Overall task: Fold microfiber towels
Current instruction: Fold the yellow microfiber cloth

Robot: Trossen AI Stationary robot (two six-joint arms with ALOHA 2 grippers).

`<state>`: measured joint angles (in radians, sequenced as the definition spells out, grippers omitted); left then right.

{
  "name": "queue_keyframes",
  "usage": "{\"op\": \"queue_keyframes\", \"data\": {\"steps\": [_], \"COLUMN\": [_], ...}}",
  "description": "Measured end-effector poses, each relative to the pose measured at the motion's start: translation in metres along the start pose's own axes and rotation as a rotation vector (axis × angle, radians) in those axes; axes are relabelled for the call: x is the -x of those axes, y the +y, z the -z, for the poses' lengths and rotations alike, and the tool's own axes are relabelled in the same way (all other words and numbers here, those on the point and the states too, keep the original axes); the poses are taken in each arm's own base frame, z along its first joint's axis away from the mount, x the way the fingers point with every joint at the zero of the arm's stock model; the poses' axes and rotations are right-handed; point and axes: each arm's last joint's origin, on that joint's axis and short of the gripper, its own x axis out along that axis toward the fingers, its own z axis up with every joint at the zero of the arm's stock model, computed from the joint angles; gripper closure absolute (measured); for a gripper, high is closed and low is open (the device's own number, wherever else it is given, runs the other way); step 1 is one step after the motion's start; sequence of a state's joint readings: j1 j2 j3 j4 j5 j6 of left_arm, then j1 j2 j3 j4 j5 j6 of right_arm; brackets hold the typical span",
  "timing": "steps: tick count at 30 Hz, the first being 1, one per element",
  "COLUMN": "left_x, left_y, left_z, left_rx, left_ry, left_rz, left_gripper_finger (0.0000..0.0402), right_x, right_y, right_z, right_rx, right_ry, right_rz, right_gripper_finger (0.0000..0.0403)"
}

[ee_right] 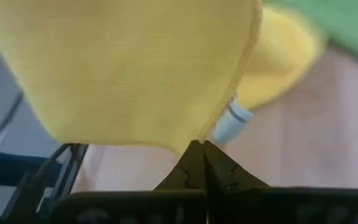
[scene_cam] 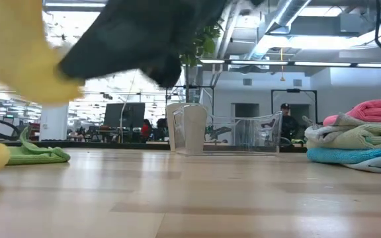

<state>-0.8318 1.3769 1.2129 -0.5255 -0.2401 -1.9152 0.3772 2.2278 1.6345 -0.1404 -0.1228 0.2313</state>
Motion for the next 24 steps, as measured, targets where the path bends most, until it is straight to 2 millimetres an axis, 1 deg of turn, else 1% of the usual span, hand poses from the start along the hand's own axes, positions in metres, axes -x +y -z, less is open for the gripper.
{"op": "queue_keyframes", "data": {"steps": [3,5,7,10,13,16,20,24], "left_x": [0.004,0.007,0.012,0.023,0.034,0.045,0.057,0.066], "left_y": [-0.008,-0.014,-0.022,-0.036,-0.048,-0.06,-0.069,-0.079], "left_z": [0.0,-0.002,-0.005,-0.012,-0.02,-0.029,-0.047,-0.075], "left_rx": [0.007,0.006,-0.015,-0.051,-0.097,-0.136,-0.163,-0.18], "left_ry": [0.017,0.018,0.01,-0.006,-0.029,-0.05,-0.04,-0.036], "left_rz": [0.02,0.035,0.047,0.056,0.061,0.074,0.027,0.011], "left_gripper_finger": [0.0401,0.0401,0.0401,0.0401,0.0401,0.0401,0.0401,0.0401], "right_x": [0.03,0.054,0.08,0.122,0.165,0.2,0.236,0.266], "right_y": [0.004,0.008,0.012,0.022,0.035,0.046,0.055,0.054], "right_z": [-0.012,-0.022,-0.03,-0.036,-0.039,-0.038,-0.034,-0.028], "right_rx": [0.006,0.014,0.017,0.024,0.014,0.005,-0.023,-0.053], "right_ry": [0.01,0.01,0.016,0.03,0.026,0.014,-0.014,-0.022], "right_rz": [0.078,0.117,0.161,0.244,0.333,0.403,0.468,0.577], "right_gripper_finger": [0.0397,0.0397,0.0397,0.0397,0.0397,0.0397,0.0397,0.0397]}}
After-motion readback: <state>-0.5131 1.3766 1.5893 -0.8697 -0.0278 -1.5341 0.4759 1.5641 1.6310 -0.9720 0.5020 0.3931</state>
